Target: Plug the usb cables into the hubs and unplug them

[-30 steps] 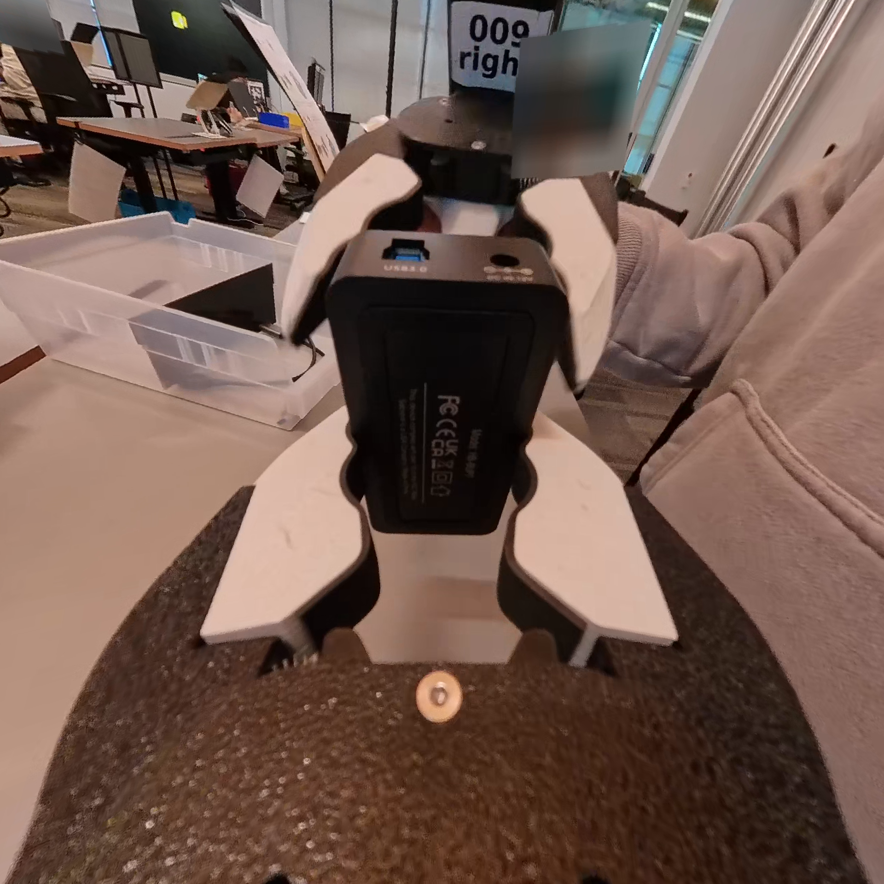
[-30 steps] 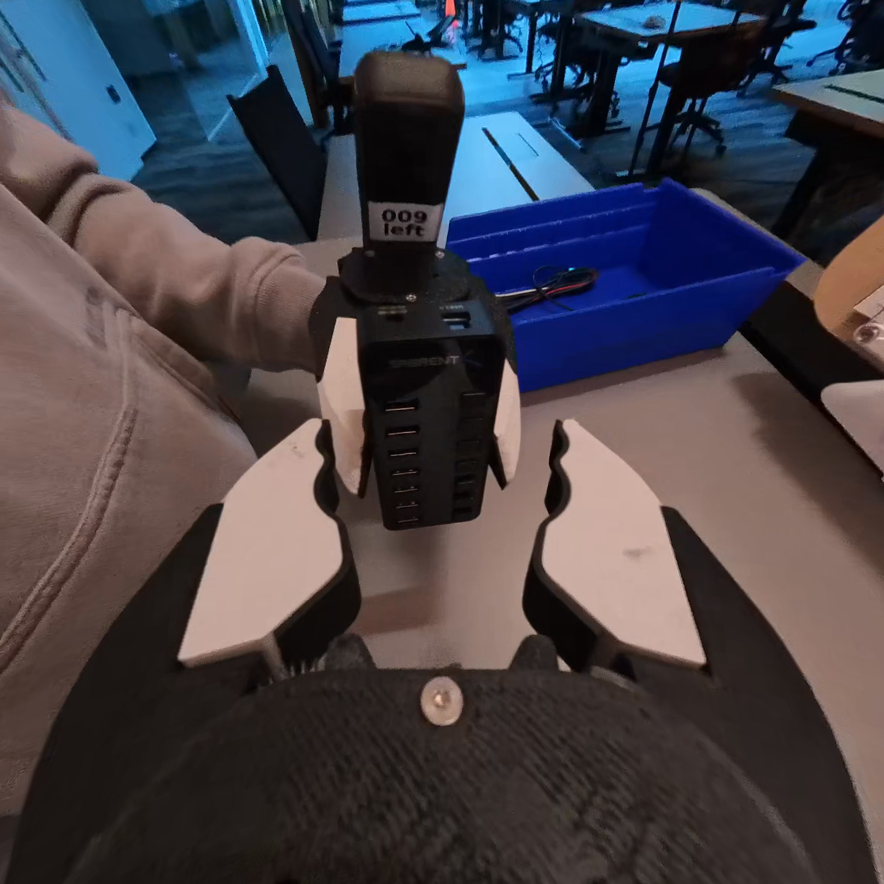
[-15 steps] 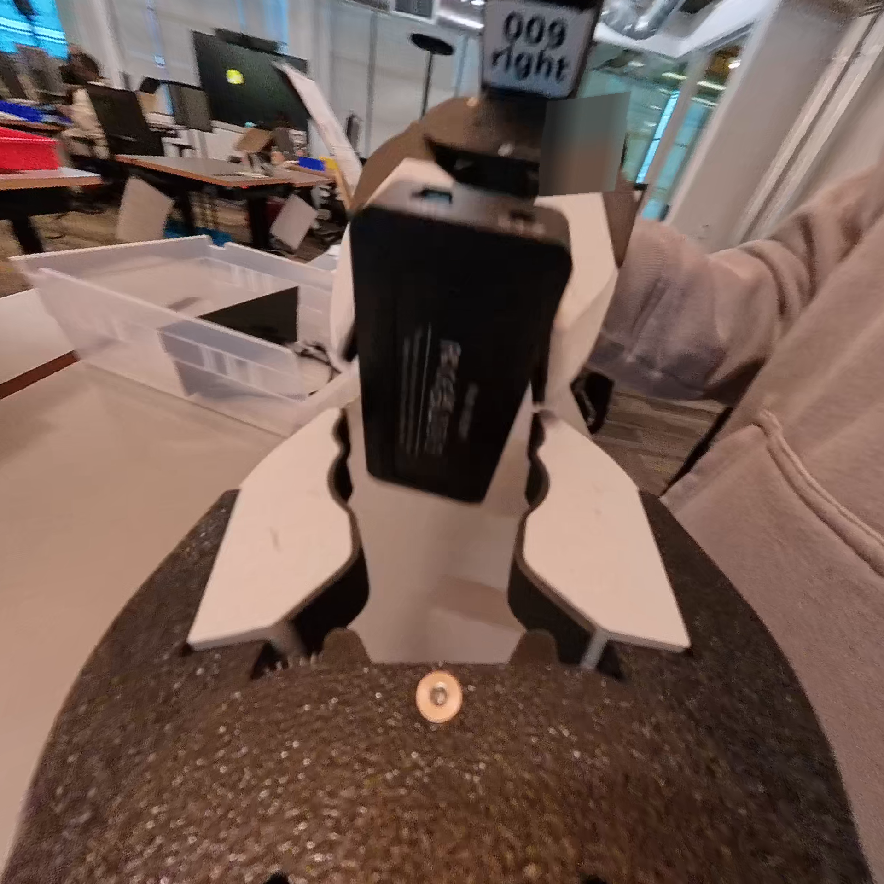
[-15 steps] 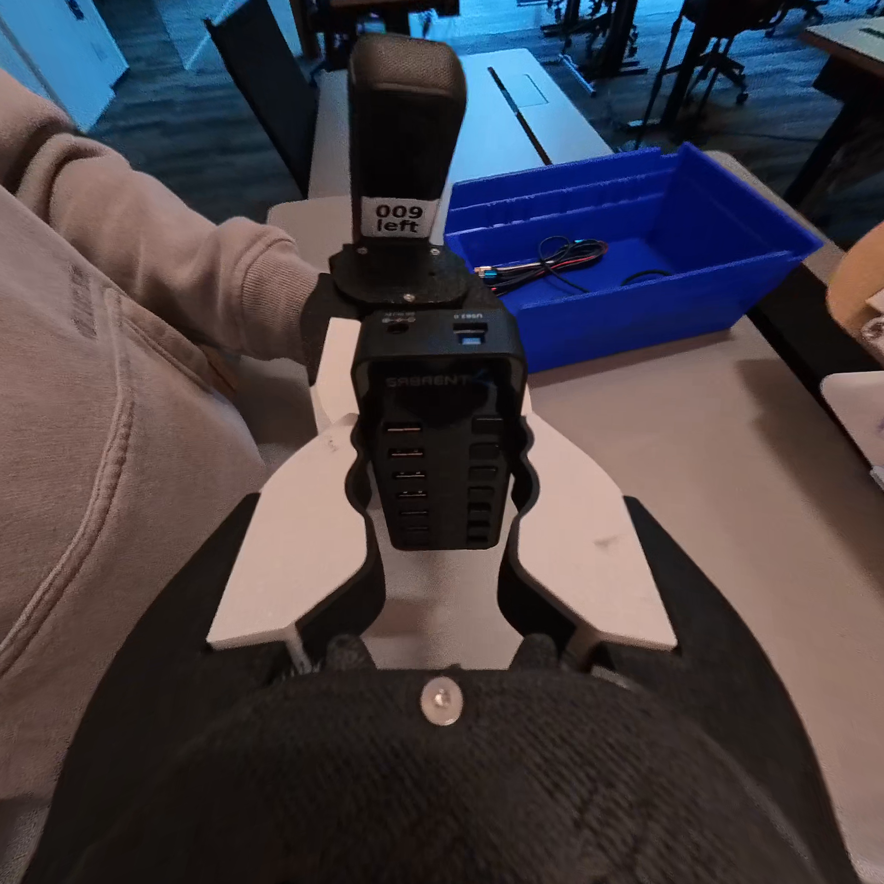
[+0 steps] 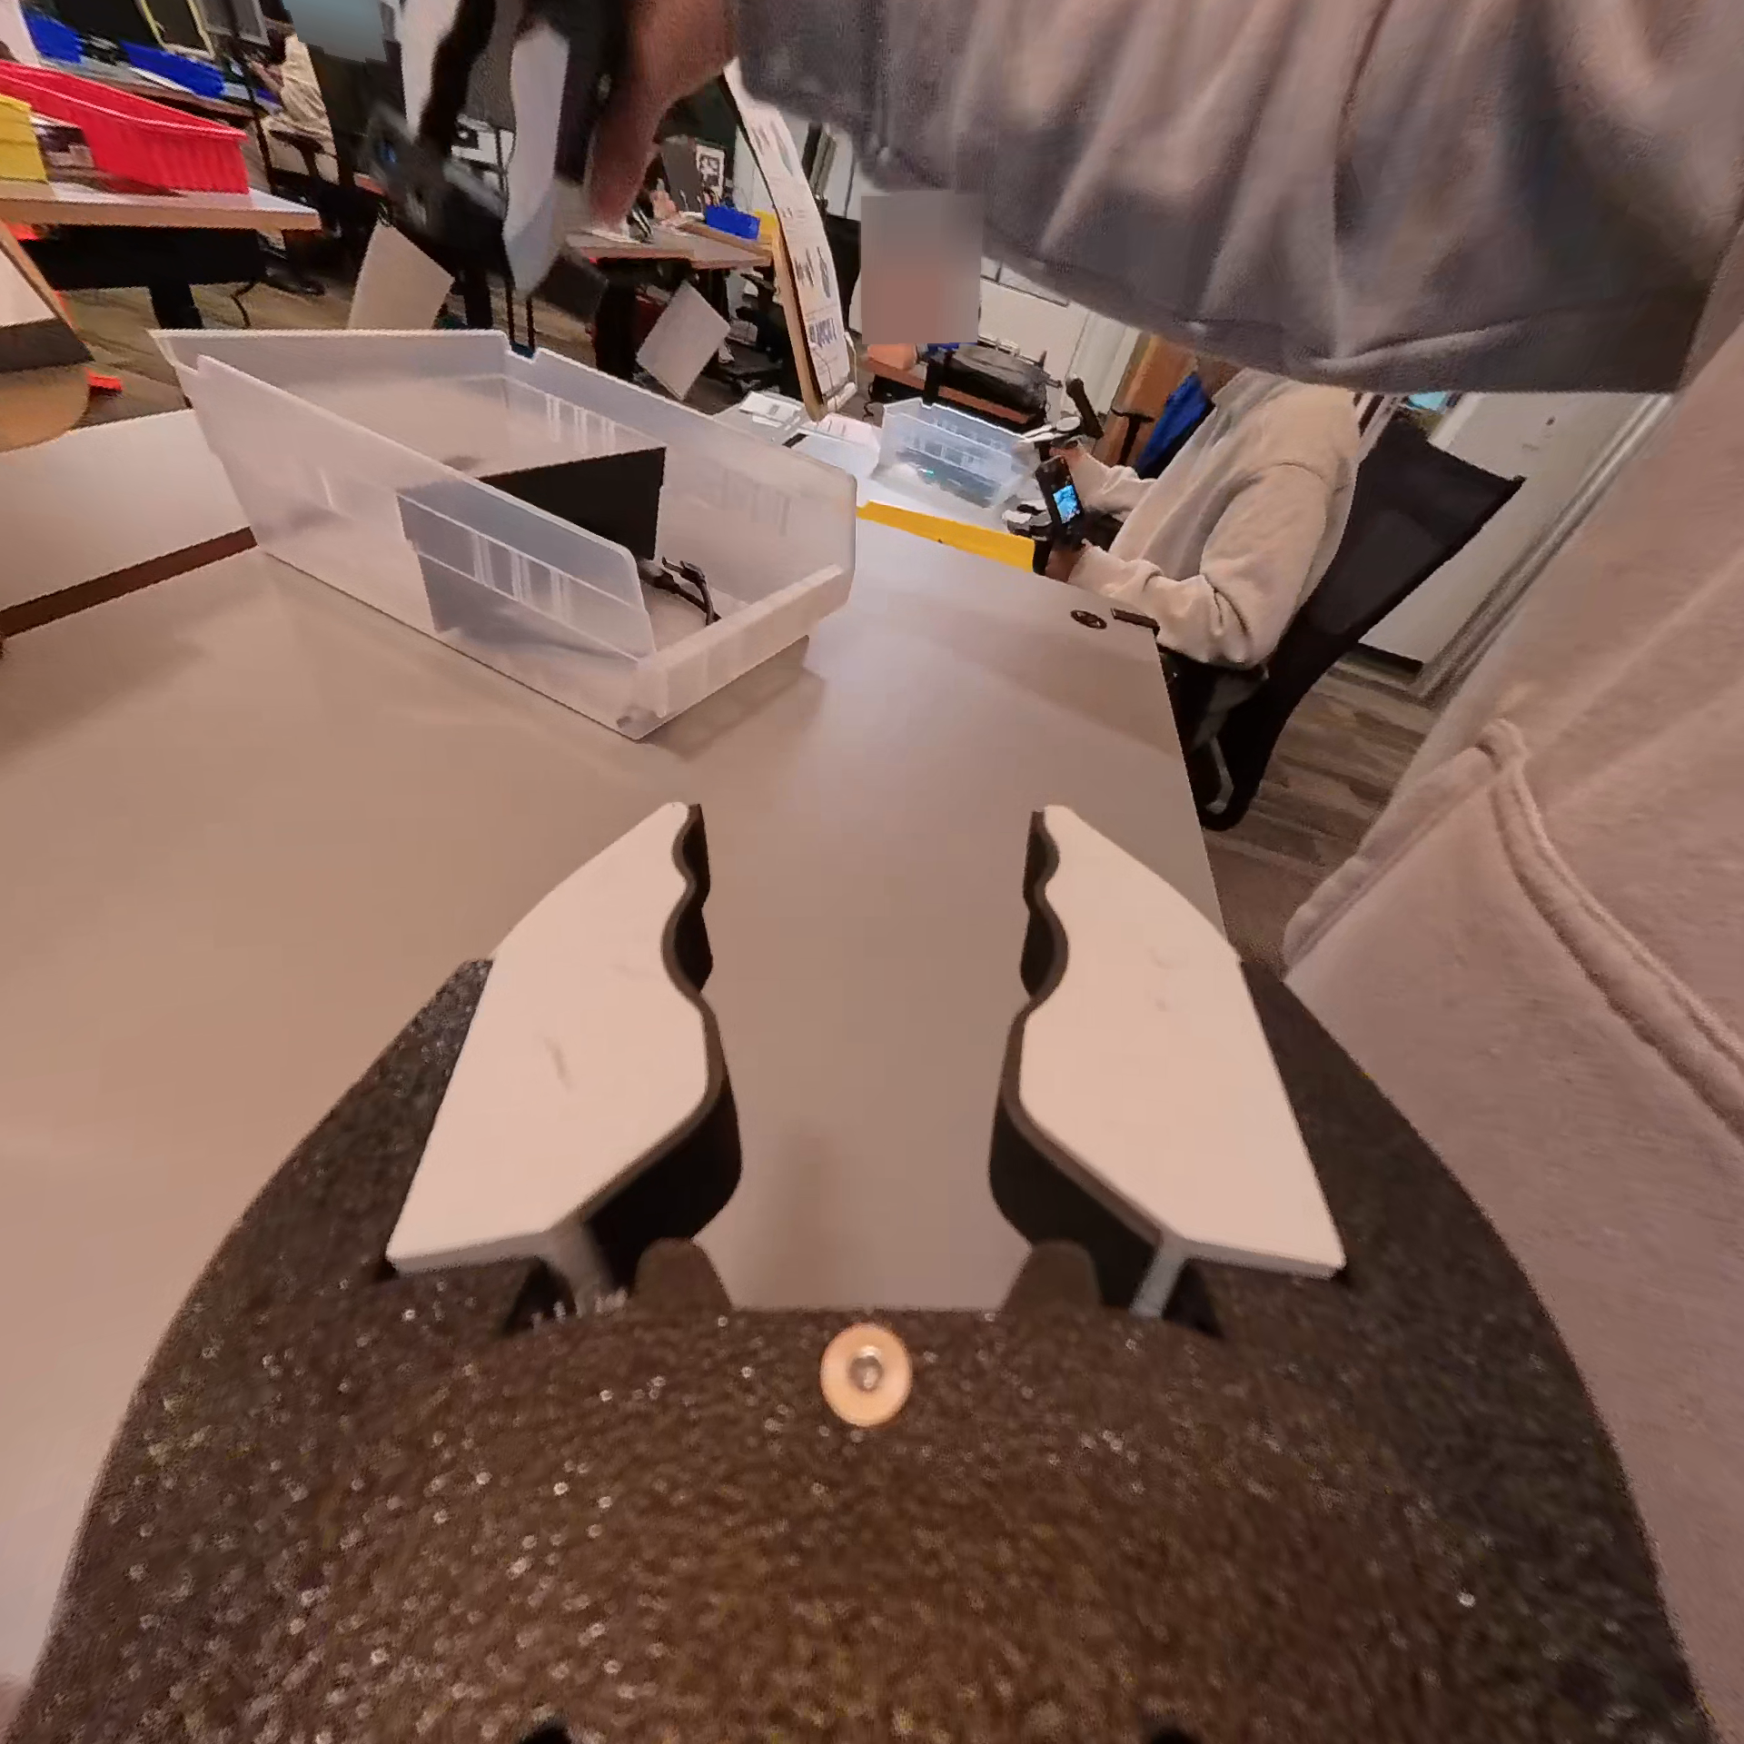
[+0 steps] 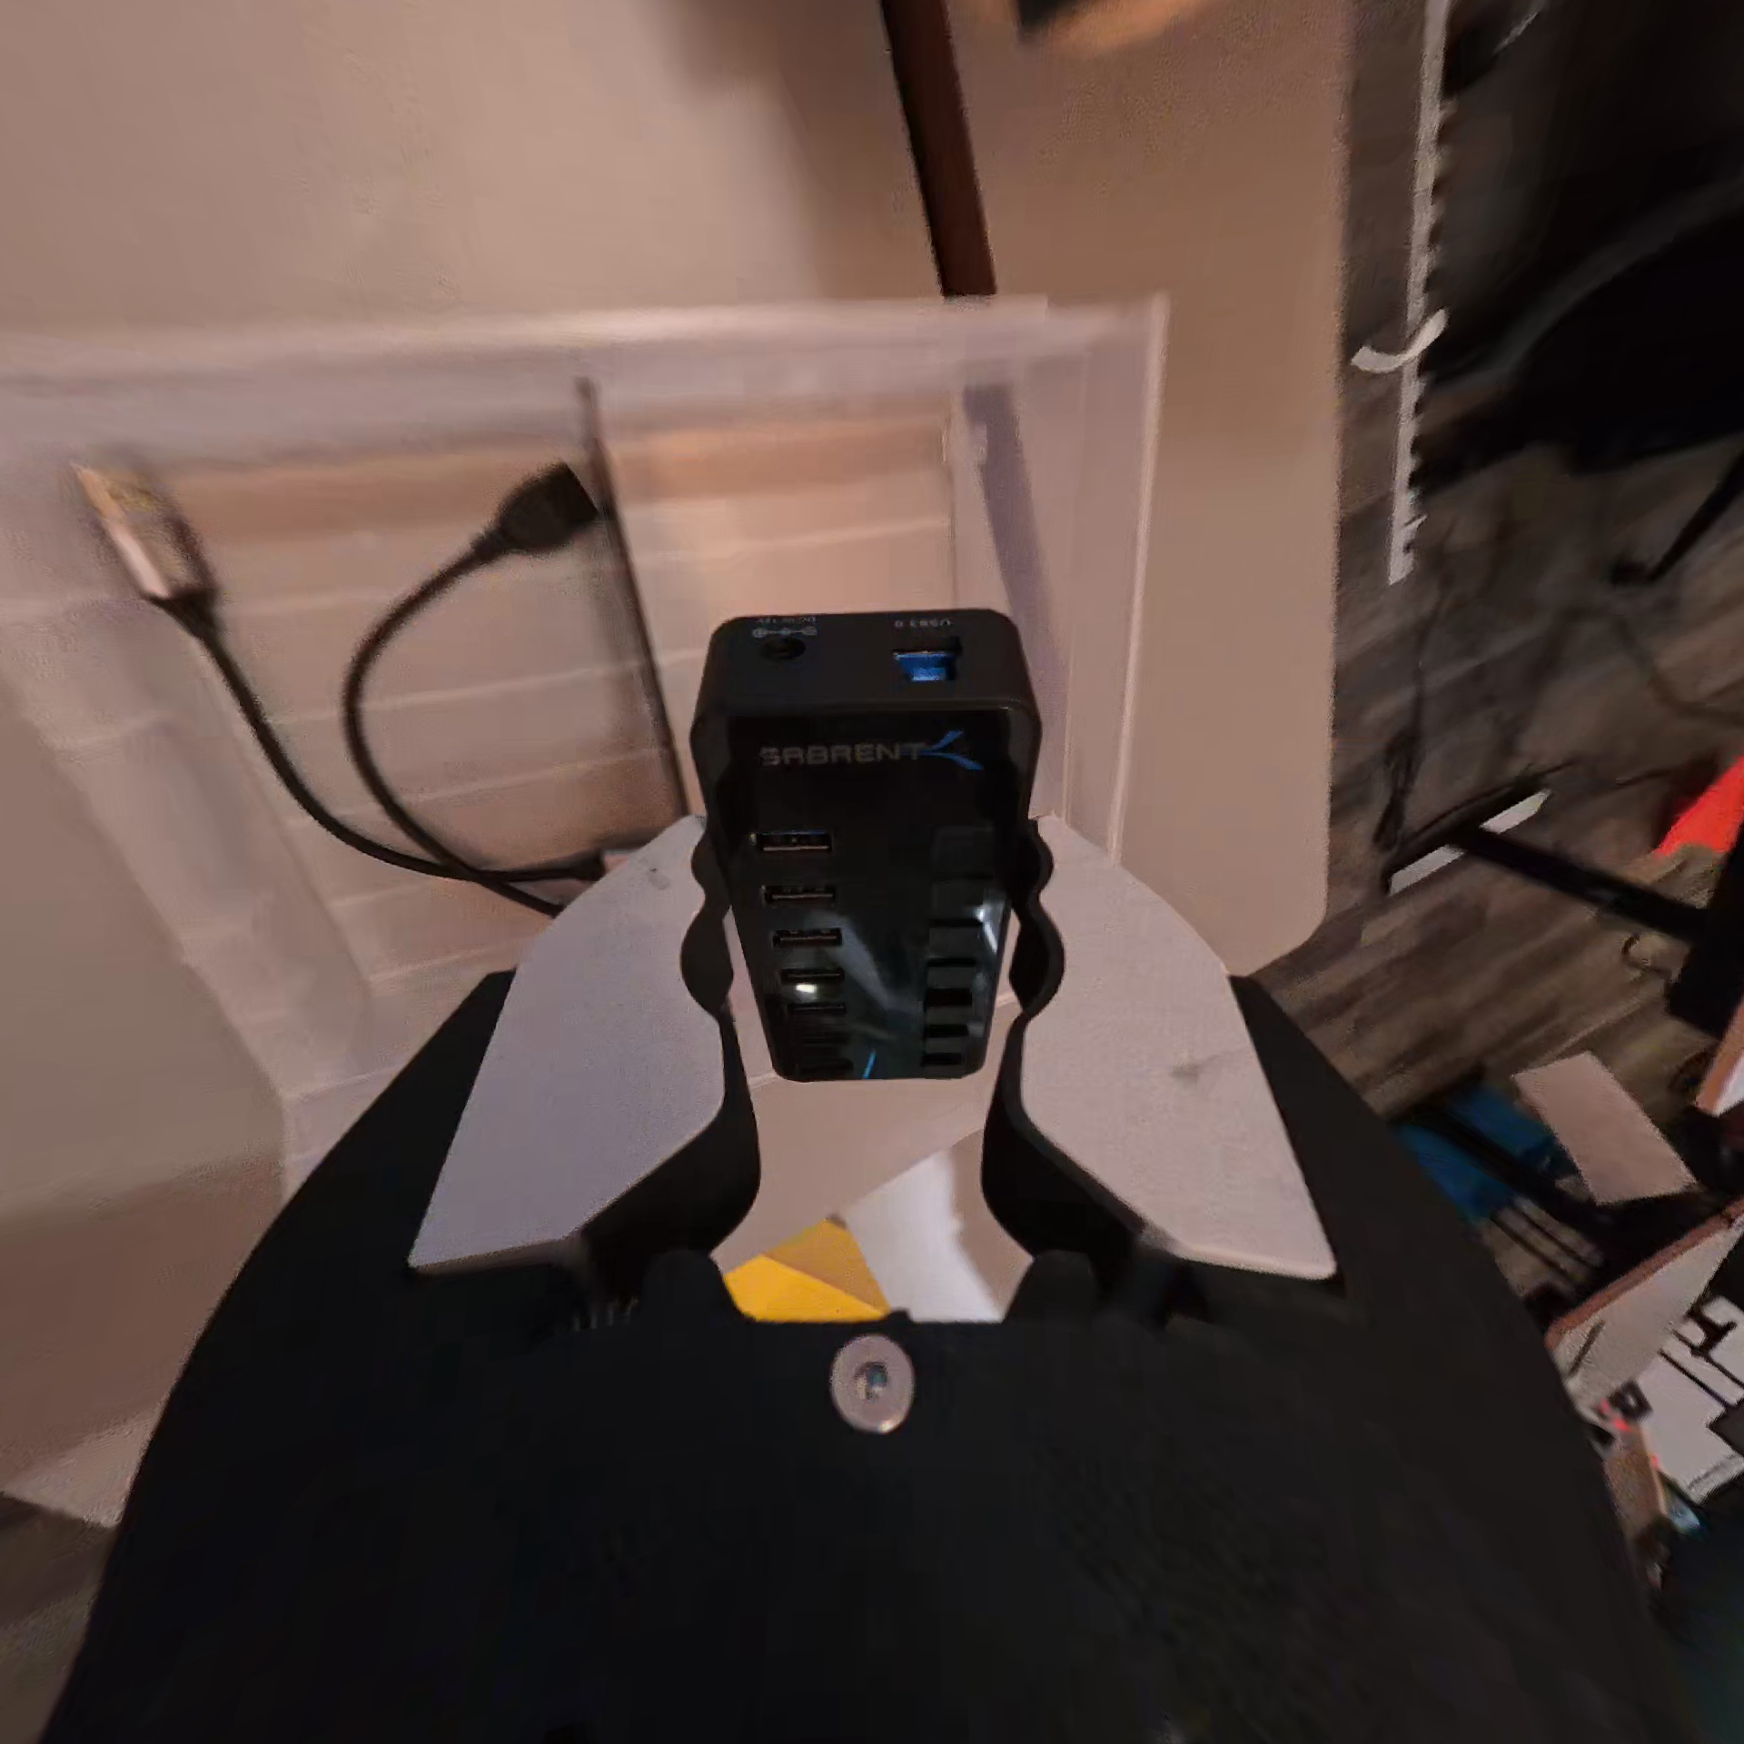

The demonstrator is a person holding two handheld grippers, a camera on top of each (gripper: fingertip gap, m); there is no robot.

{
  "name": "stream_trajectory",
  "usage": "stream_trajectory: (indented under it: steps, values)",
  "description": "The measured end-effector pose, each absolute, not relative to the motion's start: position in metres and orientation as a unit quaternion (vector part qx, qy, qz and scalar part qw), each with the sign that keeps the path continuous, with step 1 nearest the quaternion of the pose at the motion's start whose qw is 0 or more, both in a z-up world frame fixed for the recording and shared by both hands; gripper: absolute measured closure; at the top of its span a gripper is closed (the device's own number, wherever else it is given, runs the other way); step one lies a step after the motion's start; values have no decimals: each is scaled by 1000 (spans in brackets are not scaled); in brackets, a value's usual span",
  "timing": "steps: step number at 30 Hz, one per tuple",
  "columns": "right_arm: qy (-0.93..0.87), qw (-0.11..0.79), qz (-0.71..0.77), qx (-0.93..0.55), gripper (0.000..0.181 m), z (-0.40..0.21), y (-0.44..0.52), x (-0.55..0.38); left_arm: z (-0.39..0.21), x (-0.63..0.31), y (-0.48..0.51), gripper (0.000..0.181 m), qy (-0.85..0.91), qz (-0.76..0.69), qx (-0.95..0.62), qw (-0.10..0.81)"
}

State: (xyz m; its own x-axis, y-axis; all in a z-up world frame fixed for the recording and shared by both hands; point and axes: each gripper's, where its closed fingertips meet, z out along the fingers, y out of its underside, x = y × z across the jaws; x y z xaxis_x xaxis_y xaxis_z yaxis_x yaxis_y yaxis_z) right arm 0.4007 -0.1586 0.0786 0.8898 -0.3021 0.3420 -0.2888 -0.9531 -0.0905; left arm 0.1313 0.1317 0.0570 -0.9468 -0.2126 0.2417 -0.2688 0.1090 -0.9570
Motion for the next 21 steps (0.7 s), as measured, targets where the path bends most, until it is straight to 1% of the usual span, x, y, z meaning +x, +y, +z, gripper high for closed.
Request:
stream_trajectory:
  steps: [3,8,11,13,15,21]
  values:
    - [165,-40,-130,-977,123,31,-177,422,60,132,138,118,-750,640,166,4]
    - [163,-55,-54,-984,123,-31,-174,435,63,133,155,120,-750,634,189,-26]
    - [131,-96,3,-987,123,-60,-179,427,60,137,166,126,-742,633,215,-47]
    - [110,-120,18,-986,123,-73,-183,426,58,139,171,128,-735,637,226,-62]
    - [117,-114,42,-986,123,-83,-179,423,56,140,174,129,-732,635,239,-60]
    - [110,-115,38,-987,123,-88,-178,422,57,144,170,127,-735,632,238,-58]
